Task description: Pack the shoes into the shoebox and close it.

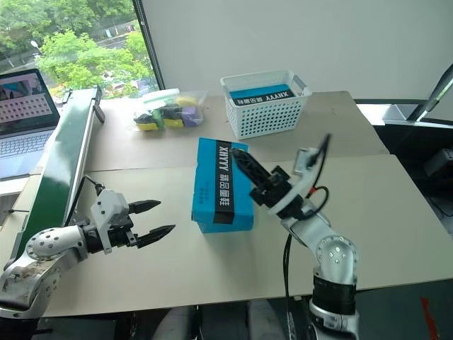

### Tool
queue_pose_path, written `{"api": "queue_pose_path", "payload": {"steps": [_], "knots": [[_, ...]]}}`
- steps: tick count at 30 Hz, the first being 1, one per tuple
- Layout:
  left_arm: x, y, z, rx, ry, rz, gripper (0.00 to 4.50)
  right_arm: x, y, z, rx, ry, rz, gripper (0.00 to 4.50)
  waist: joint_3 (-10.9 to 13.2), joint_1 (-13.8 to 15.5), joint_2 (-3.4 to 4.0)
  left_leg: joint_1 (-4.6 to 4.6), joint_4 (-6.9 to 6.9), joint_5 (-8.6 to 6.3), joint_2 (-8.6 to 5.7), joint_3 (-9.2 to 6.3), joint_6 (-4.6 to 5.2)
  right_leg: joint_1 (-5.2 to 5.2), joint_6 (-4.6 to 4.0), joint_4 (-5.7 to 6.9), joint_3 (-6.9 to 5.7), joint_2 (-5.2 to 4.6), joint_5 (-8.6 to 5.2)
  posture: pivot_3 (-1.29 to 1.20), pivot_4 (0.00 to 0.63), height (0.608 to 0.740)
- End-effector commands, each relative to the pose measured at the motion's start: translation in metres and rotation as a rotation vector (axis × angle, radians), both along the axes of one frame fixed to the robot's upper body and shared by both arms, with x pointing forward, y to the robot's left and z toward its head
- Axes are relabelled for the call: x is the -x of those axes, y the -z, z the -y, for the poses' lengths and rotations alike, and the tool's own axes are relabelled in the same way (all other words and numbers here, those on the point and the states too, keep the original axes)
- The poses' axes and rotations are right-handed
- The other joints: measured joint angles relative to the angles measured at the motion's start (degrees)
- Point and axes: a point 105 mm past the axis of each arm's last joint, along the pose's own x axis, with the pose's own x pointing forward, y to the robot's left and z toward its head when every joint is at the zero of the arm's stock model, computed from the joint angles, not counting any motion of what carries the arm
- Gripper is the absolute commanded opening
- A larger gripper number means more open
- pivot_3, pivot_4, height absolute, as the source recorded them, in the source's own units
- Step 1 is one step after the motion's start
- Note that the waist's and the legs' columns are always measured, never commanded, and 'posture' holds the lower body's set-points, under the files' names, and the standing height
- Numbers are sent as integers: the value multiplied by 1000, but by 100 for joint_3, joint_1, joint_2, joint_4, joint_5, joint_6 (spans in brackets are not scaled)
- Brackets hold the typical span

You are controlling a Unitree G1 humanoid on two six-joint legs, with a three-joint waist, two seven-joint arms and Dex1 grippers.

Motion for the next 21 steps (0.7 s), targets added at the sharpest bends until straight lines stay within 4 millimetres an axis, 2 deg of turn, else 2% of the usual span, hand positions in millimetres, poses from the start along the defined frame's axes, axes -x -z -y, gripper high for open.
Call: {"api": "queue_pose_path", "payload": {"steps": [1,3,5,8,9,10,11,13,15,18,21], "knots": [[4,-9,2,7,-8,41,4029,-39,0,-34,325,116,134,25,0,-1,0,-1,0,0,0,2,0,-5,-3,2,2,0,2,0,150,738],[5,-9,3,9,-14,42,4029,-58,0,-44,364,155,153,25,0,34,0,-1,0,0,0,-4,0,-3,-14,3,-2,6,8,0,150,738],[6,-8,3,14,-21,43,4029,-74,20,-54,513,180,200,25,0,54,0,-5,-4,0,-1,-5,0,-7,-38,1,-4,6,22,0,150,738],[7,-8,4,16,-28,43,4029,-91,54,-60,671,174,154,25,0,105,-2,-17,-3,-2,-10,-9,-3,-6,-36,-7,-13,-8,21,0,150,738],[7,-8,4,18,-32,43,4029,-93,71,-61,743,155,135,25,1,119,-4,-21,-2,-3,-15,-8,-4,-6,-34,-7,-14,-16,21,0,150,738],[7,-8,4,20,-36,44,4029,-94,85,-61,805,137,125,25,2,122,-4,-24,0,-3,-19,-9,-4,-7,-32,-7,-14,-22,22,0,150,738],[8,-8,3,24,-50,47,4029,-94,107,-58,887,108,81,25,1,117,-4,-25,2,-3,-19,-8,-4,-8,-30,-7,-13,-24,24,0,150,738],[8,-9,1,35,-77,50,4029,-93,128,-53,972,81,63,25,-3,101,-7,-8,5,-3,-19,-7,-4,5,-29,-3,-13,-25,25,0,150,738],[7,-9,0,40,-99,55,4029,-94,133,-51,993,73,59,25,-6,99,-8,16,5,-3,-16,-9,-4,26,-33,1,-15,-21,26,0,150,738],[4,-9,-3,50,-154,51,4029,-96,131,-53,958,79,28,25,-8,99,-8,61,4,-3,-13,-8,-4,66,-35,6,-15,-17,24,0,150,738],[1,-14,-3,85,-171,74,4029,-102,110,-55,902,120,68,25,-8,90,-8,106,-2,-3,-13,-9,-5,116,-3,-5,-16,-16,-1,0,150,738]]}}
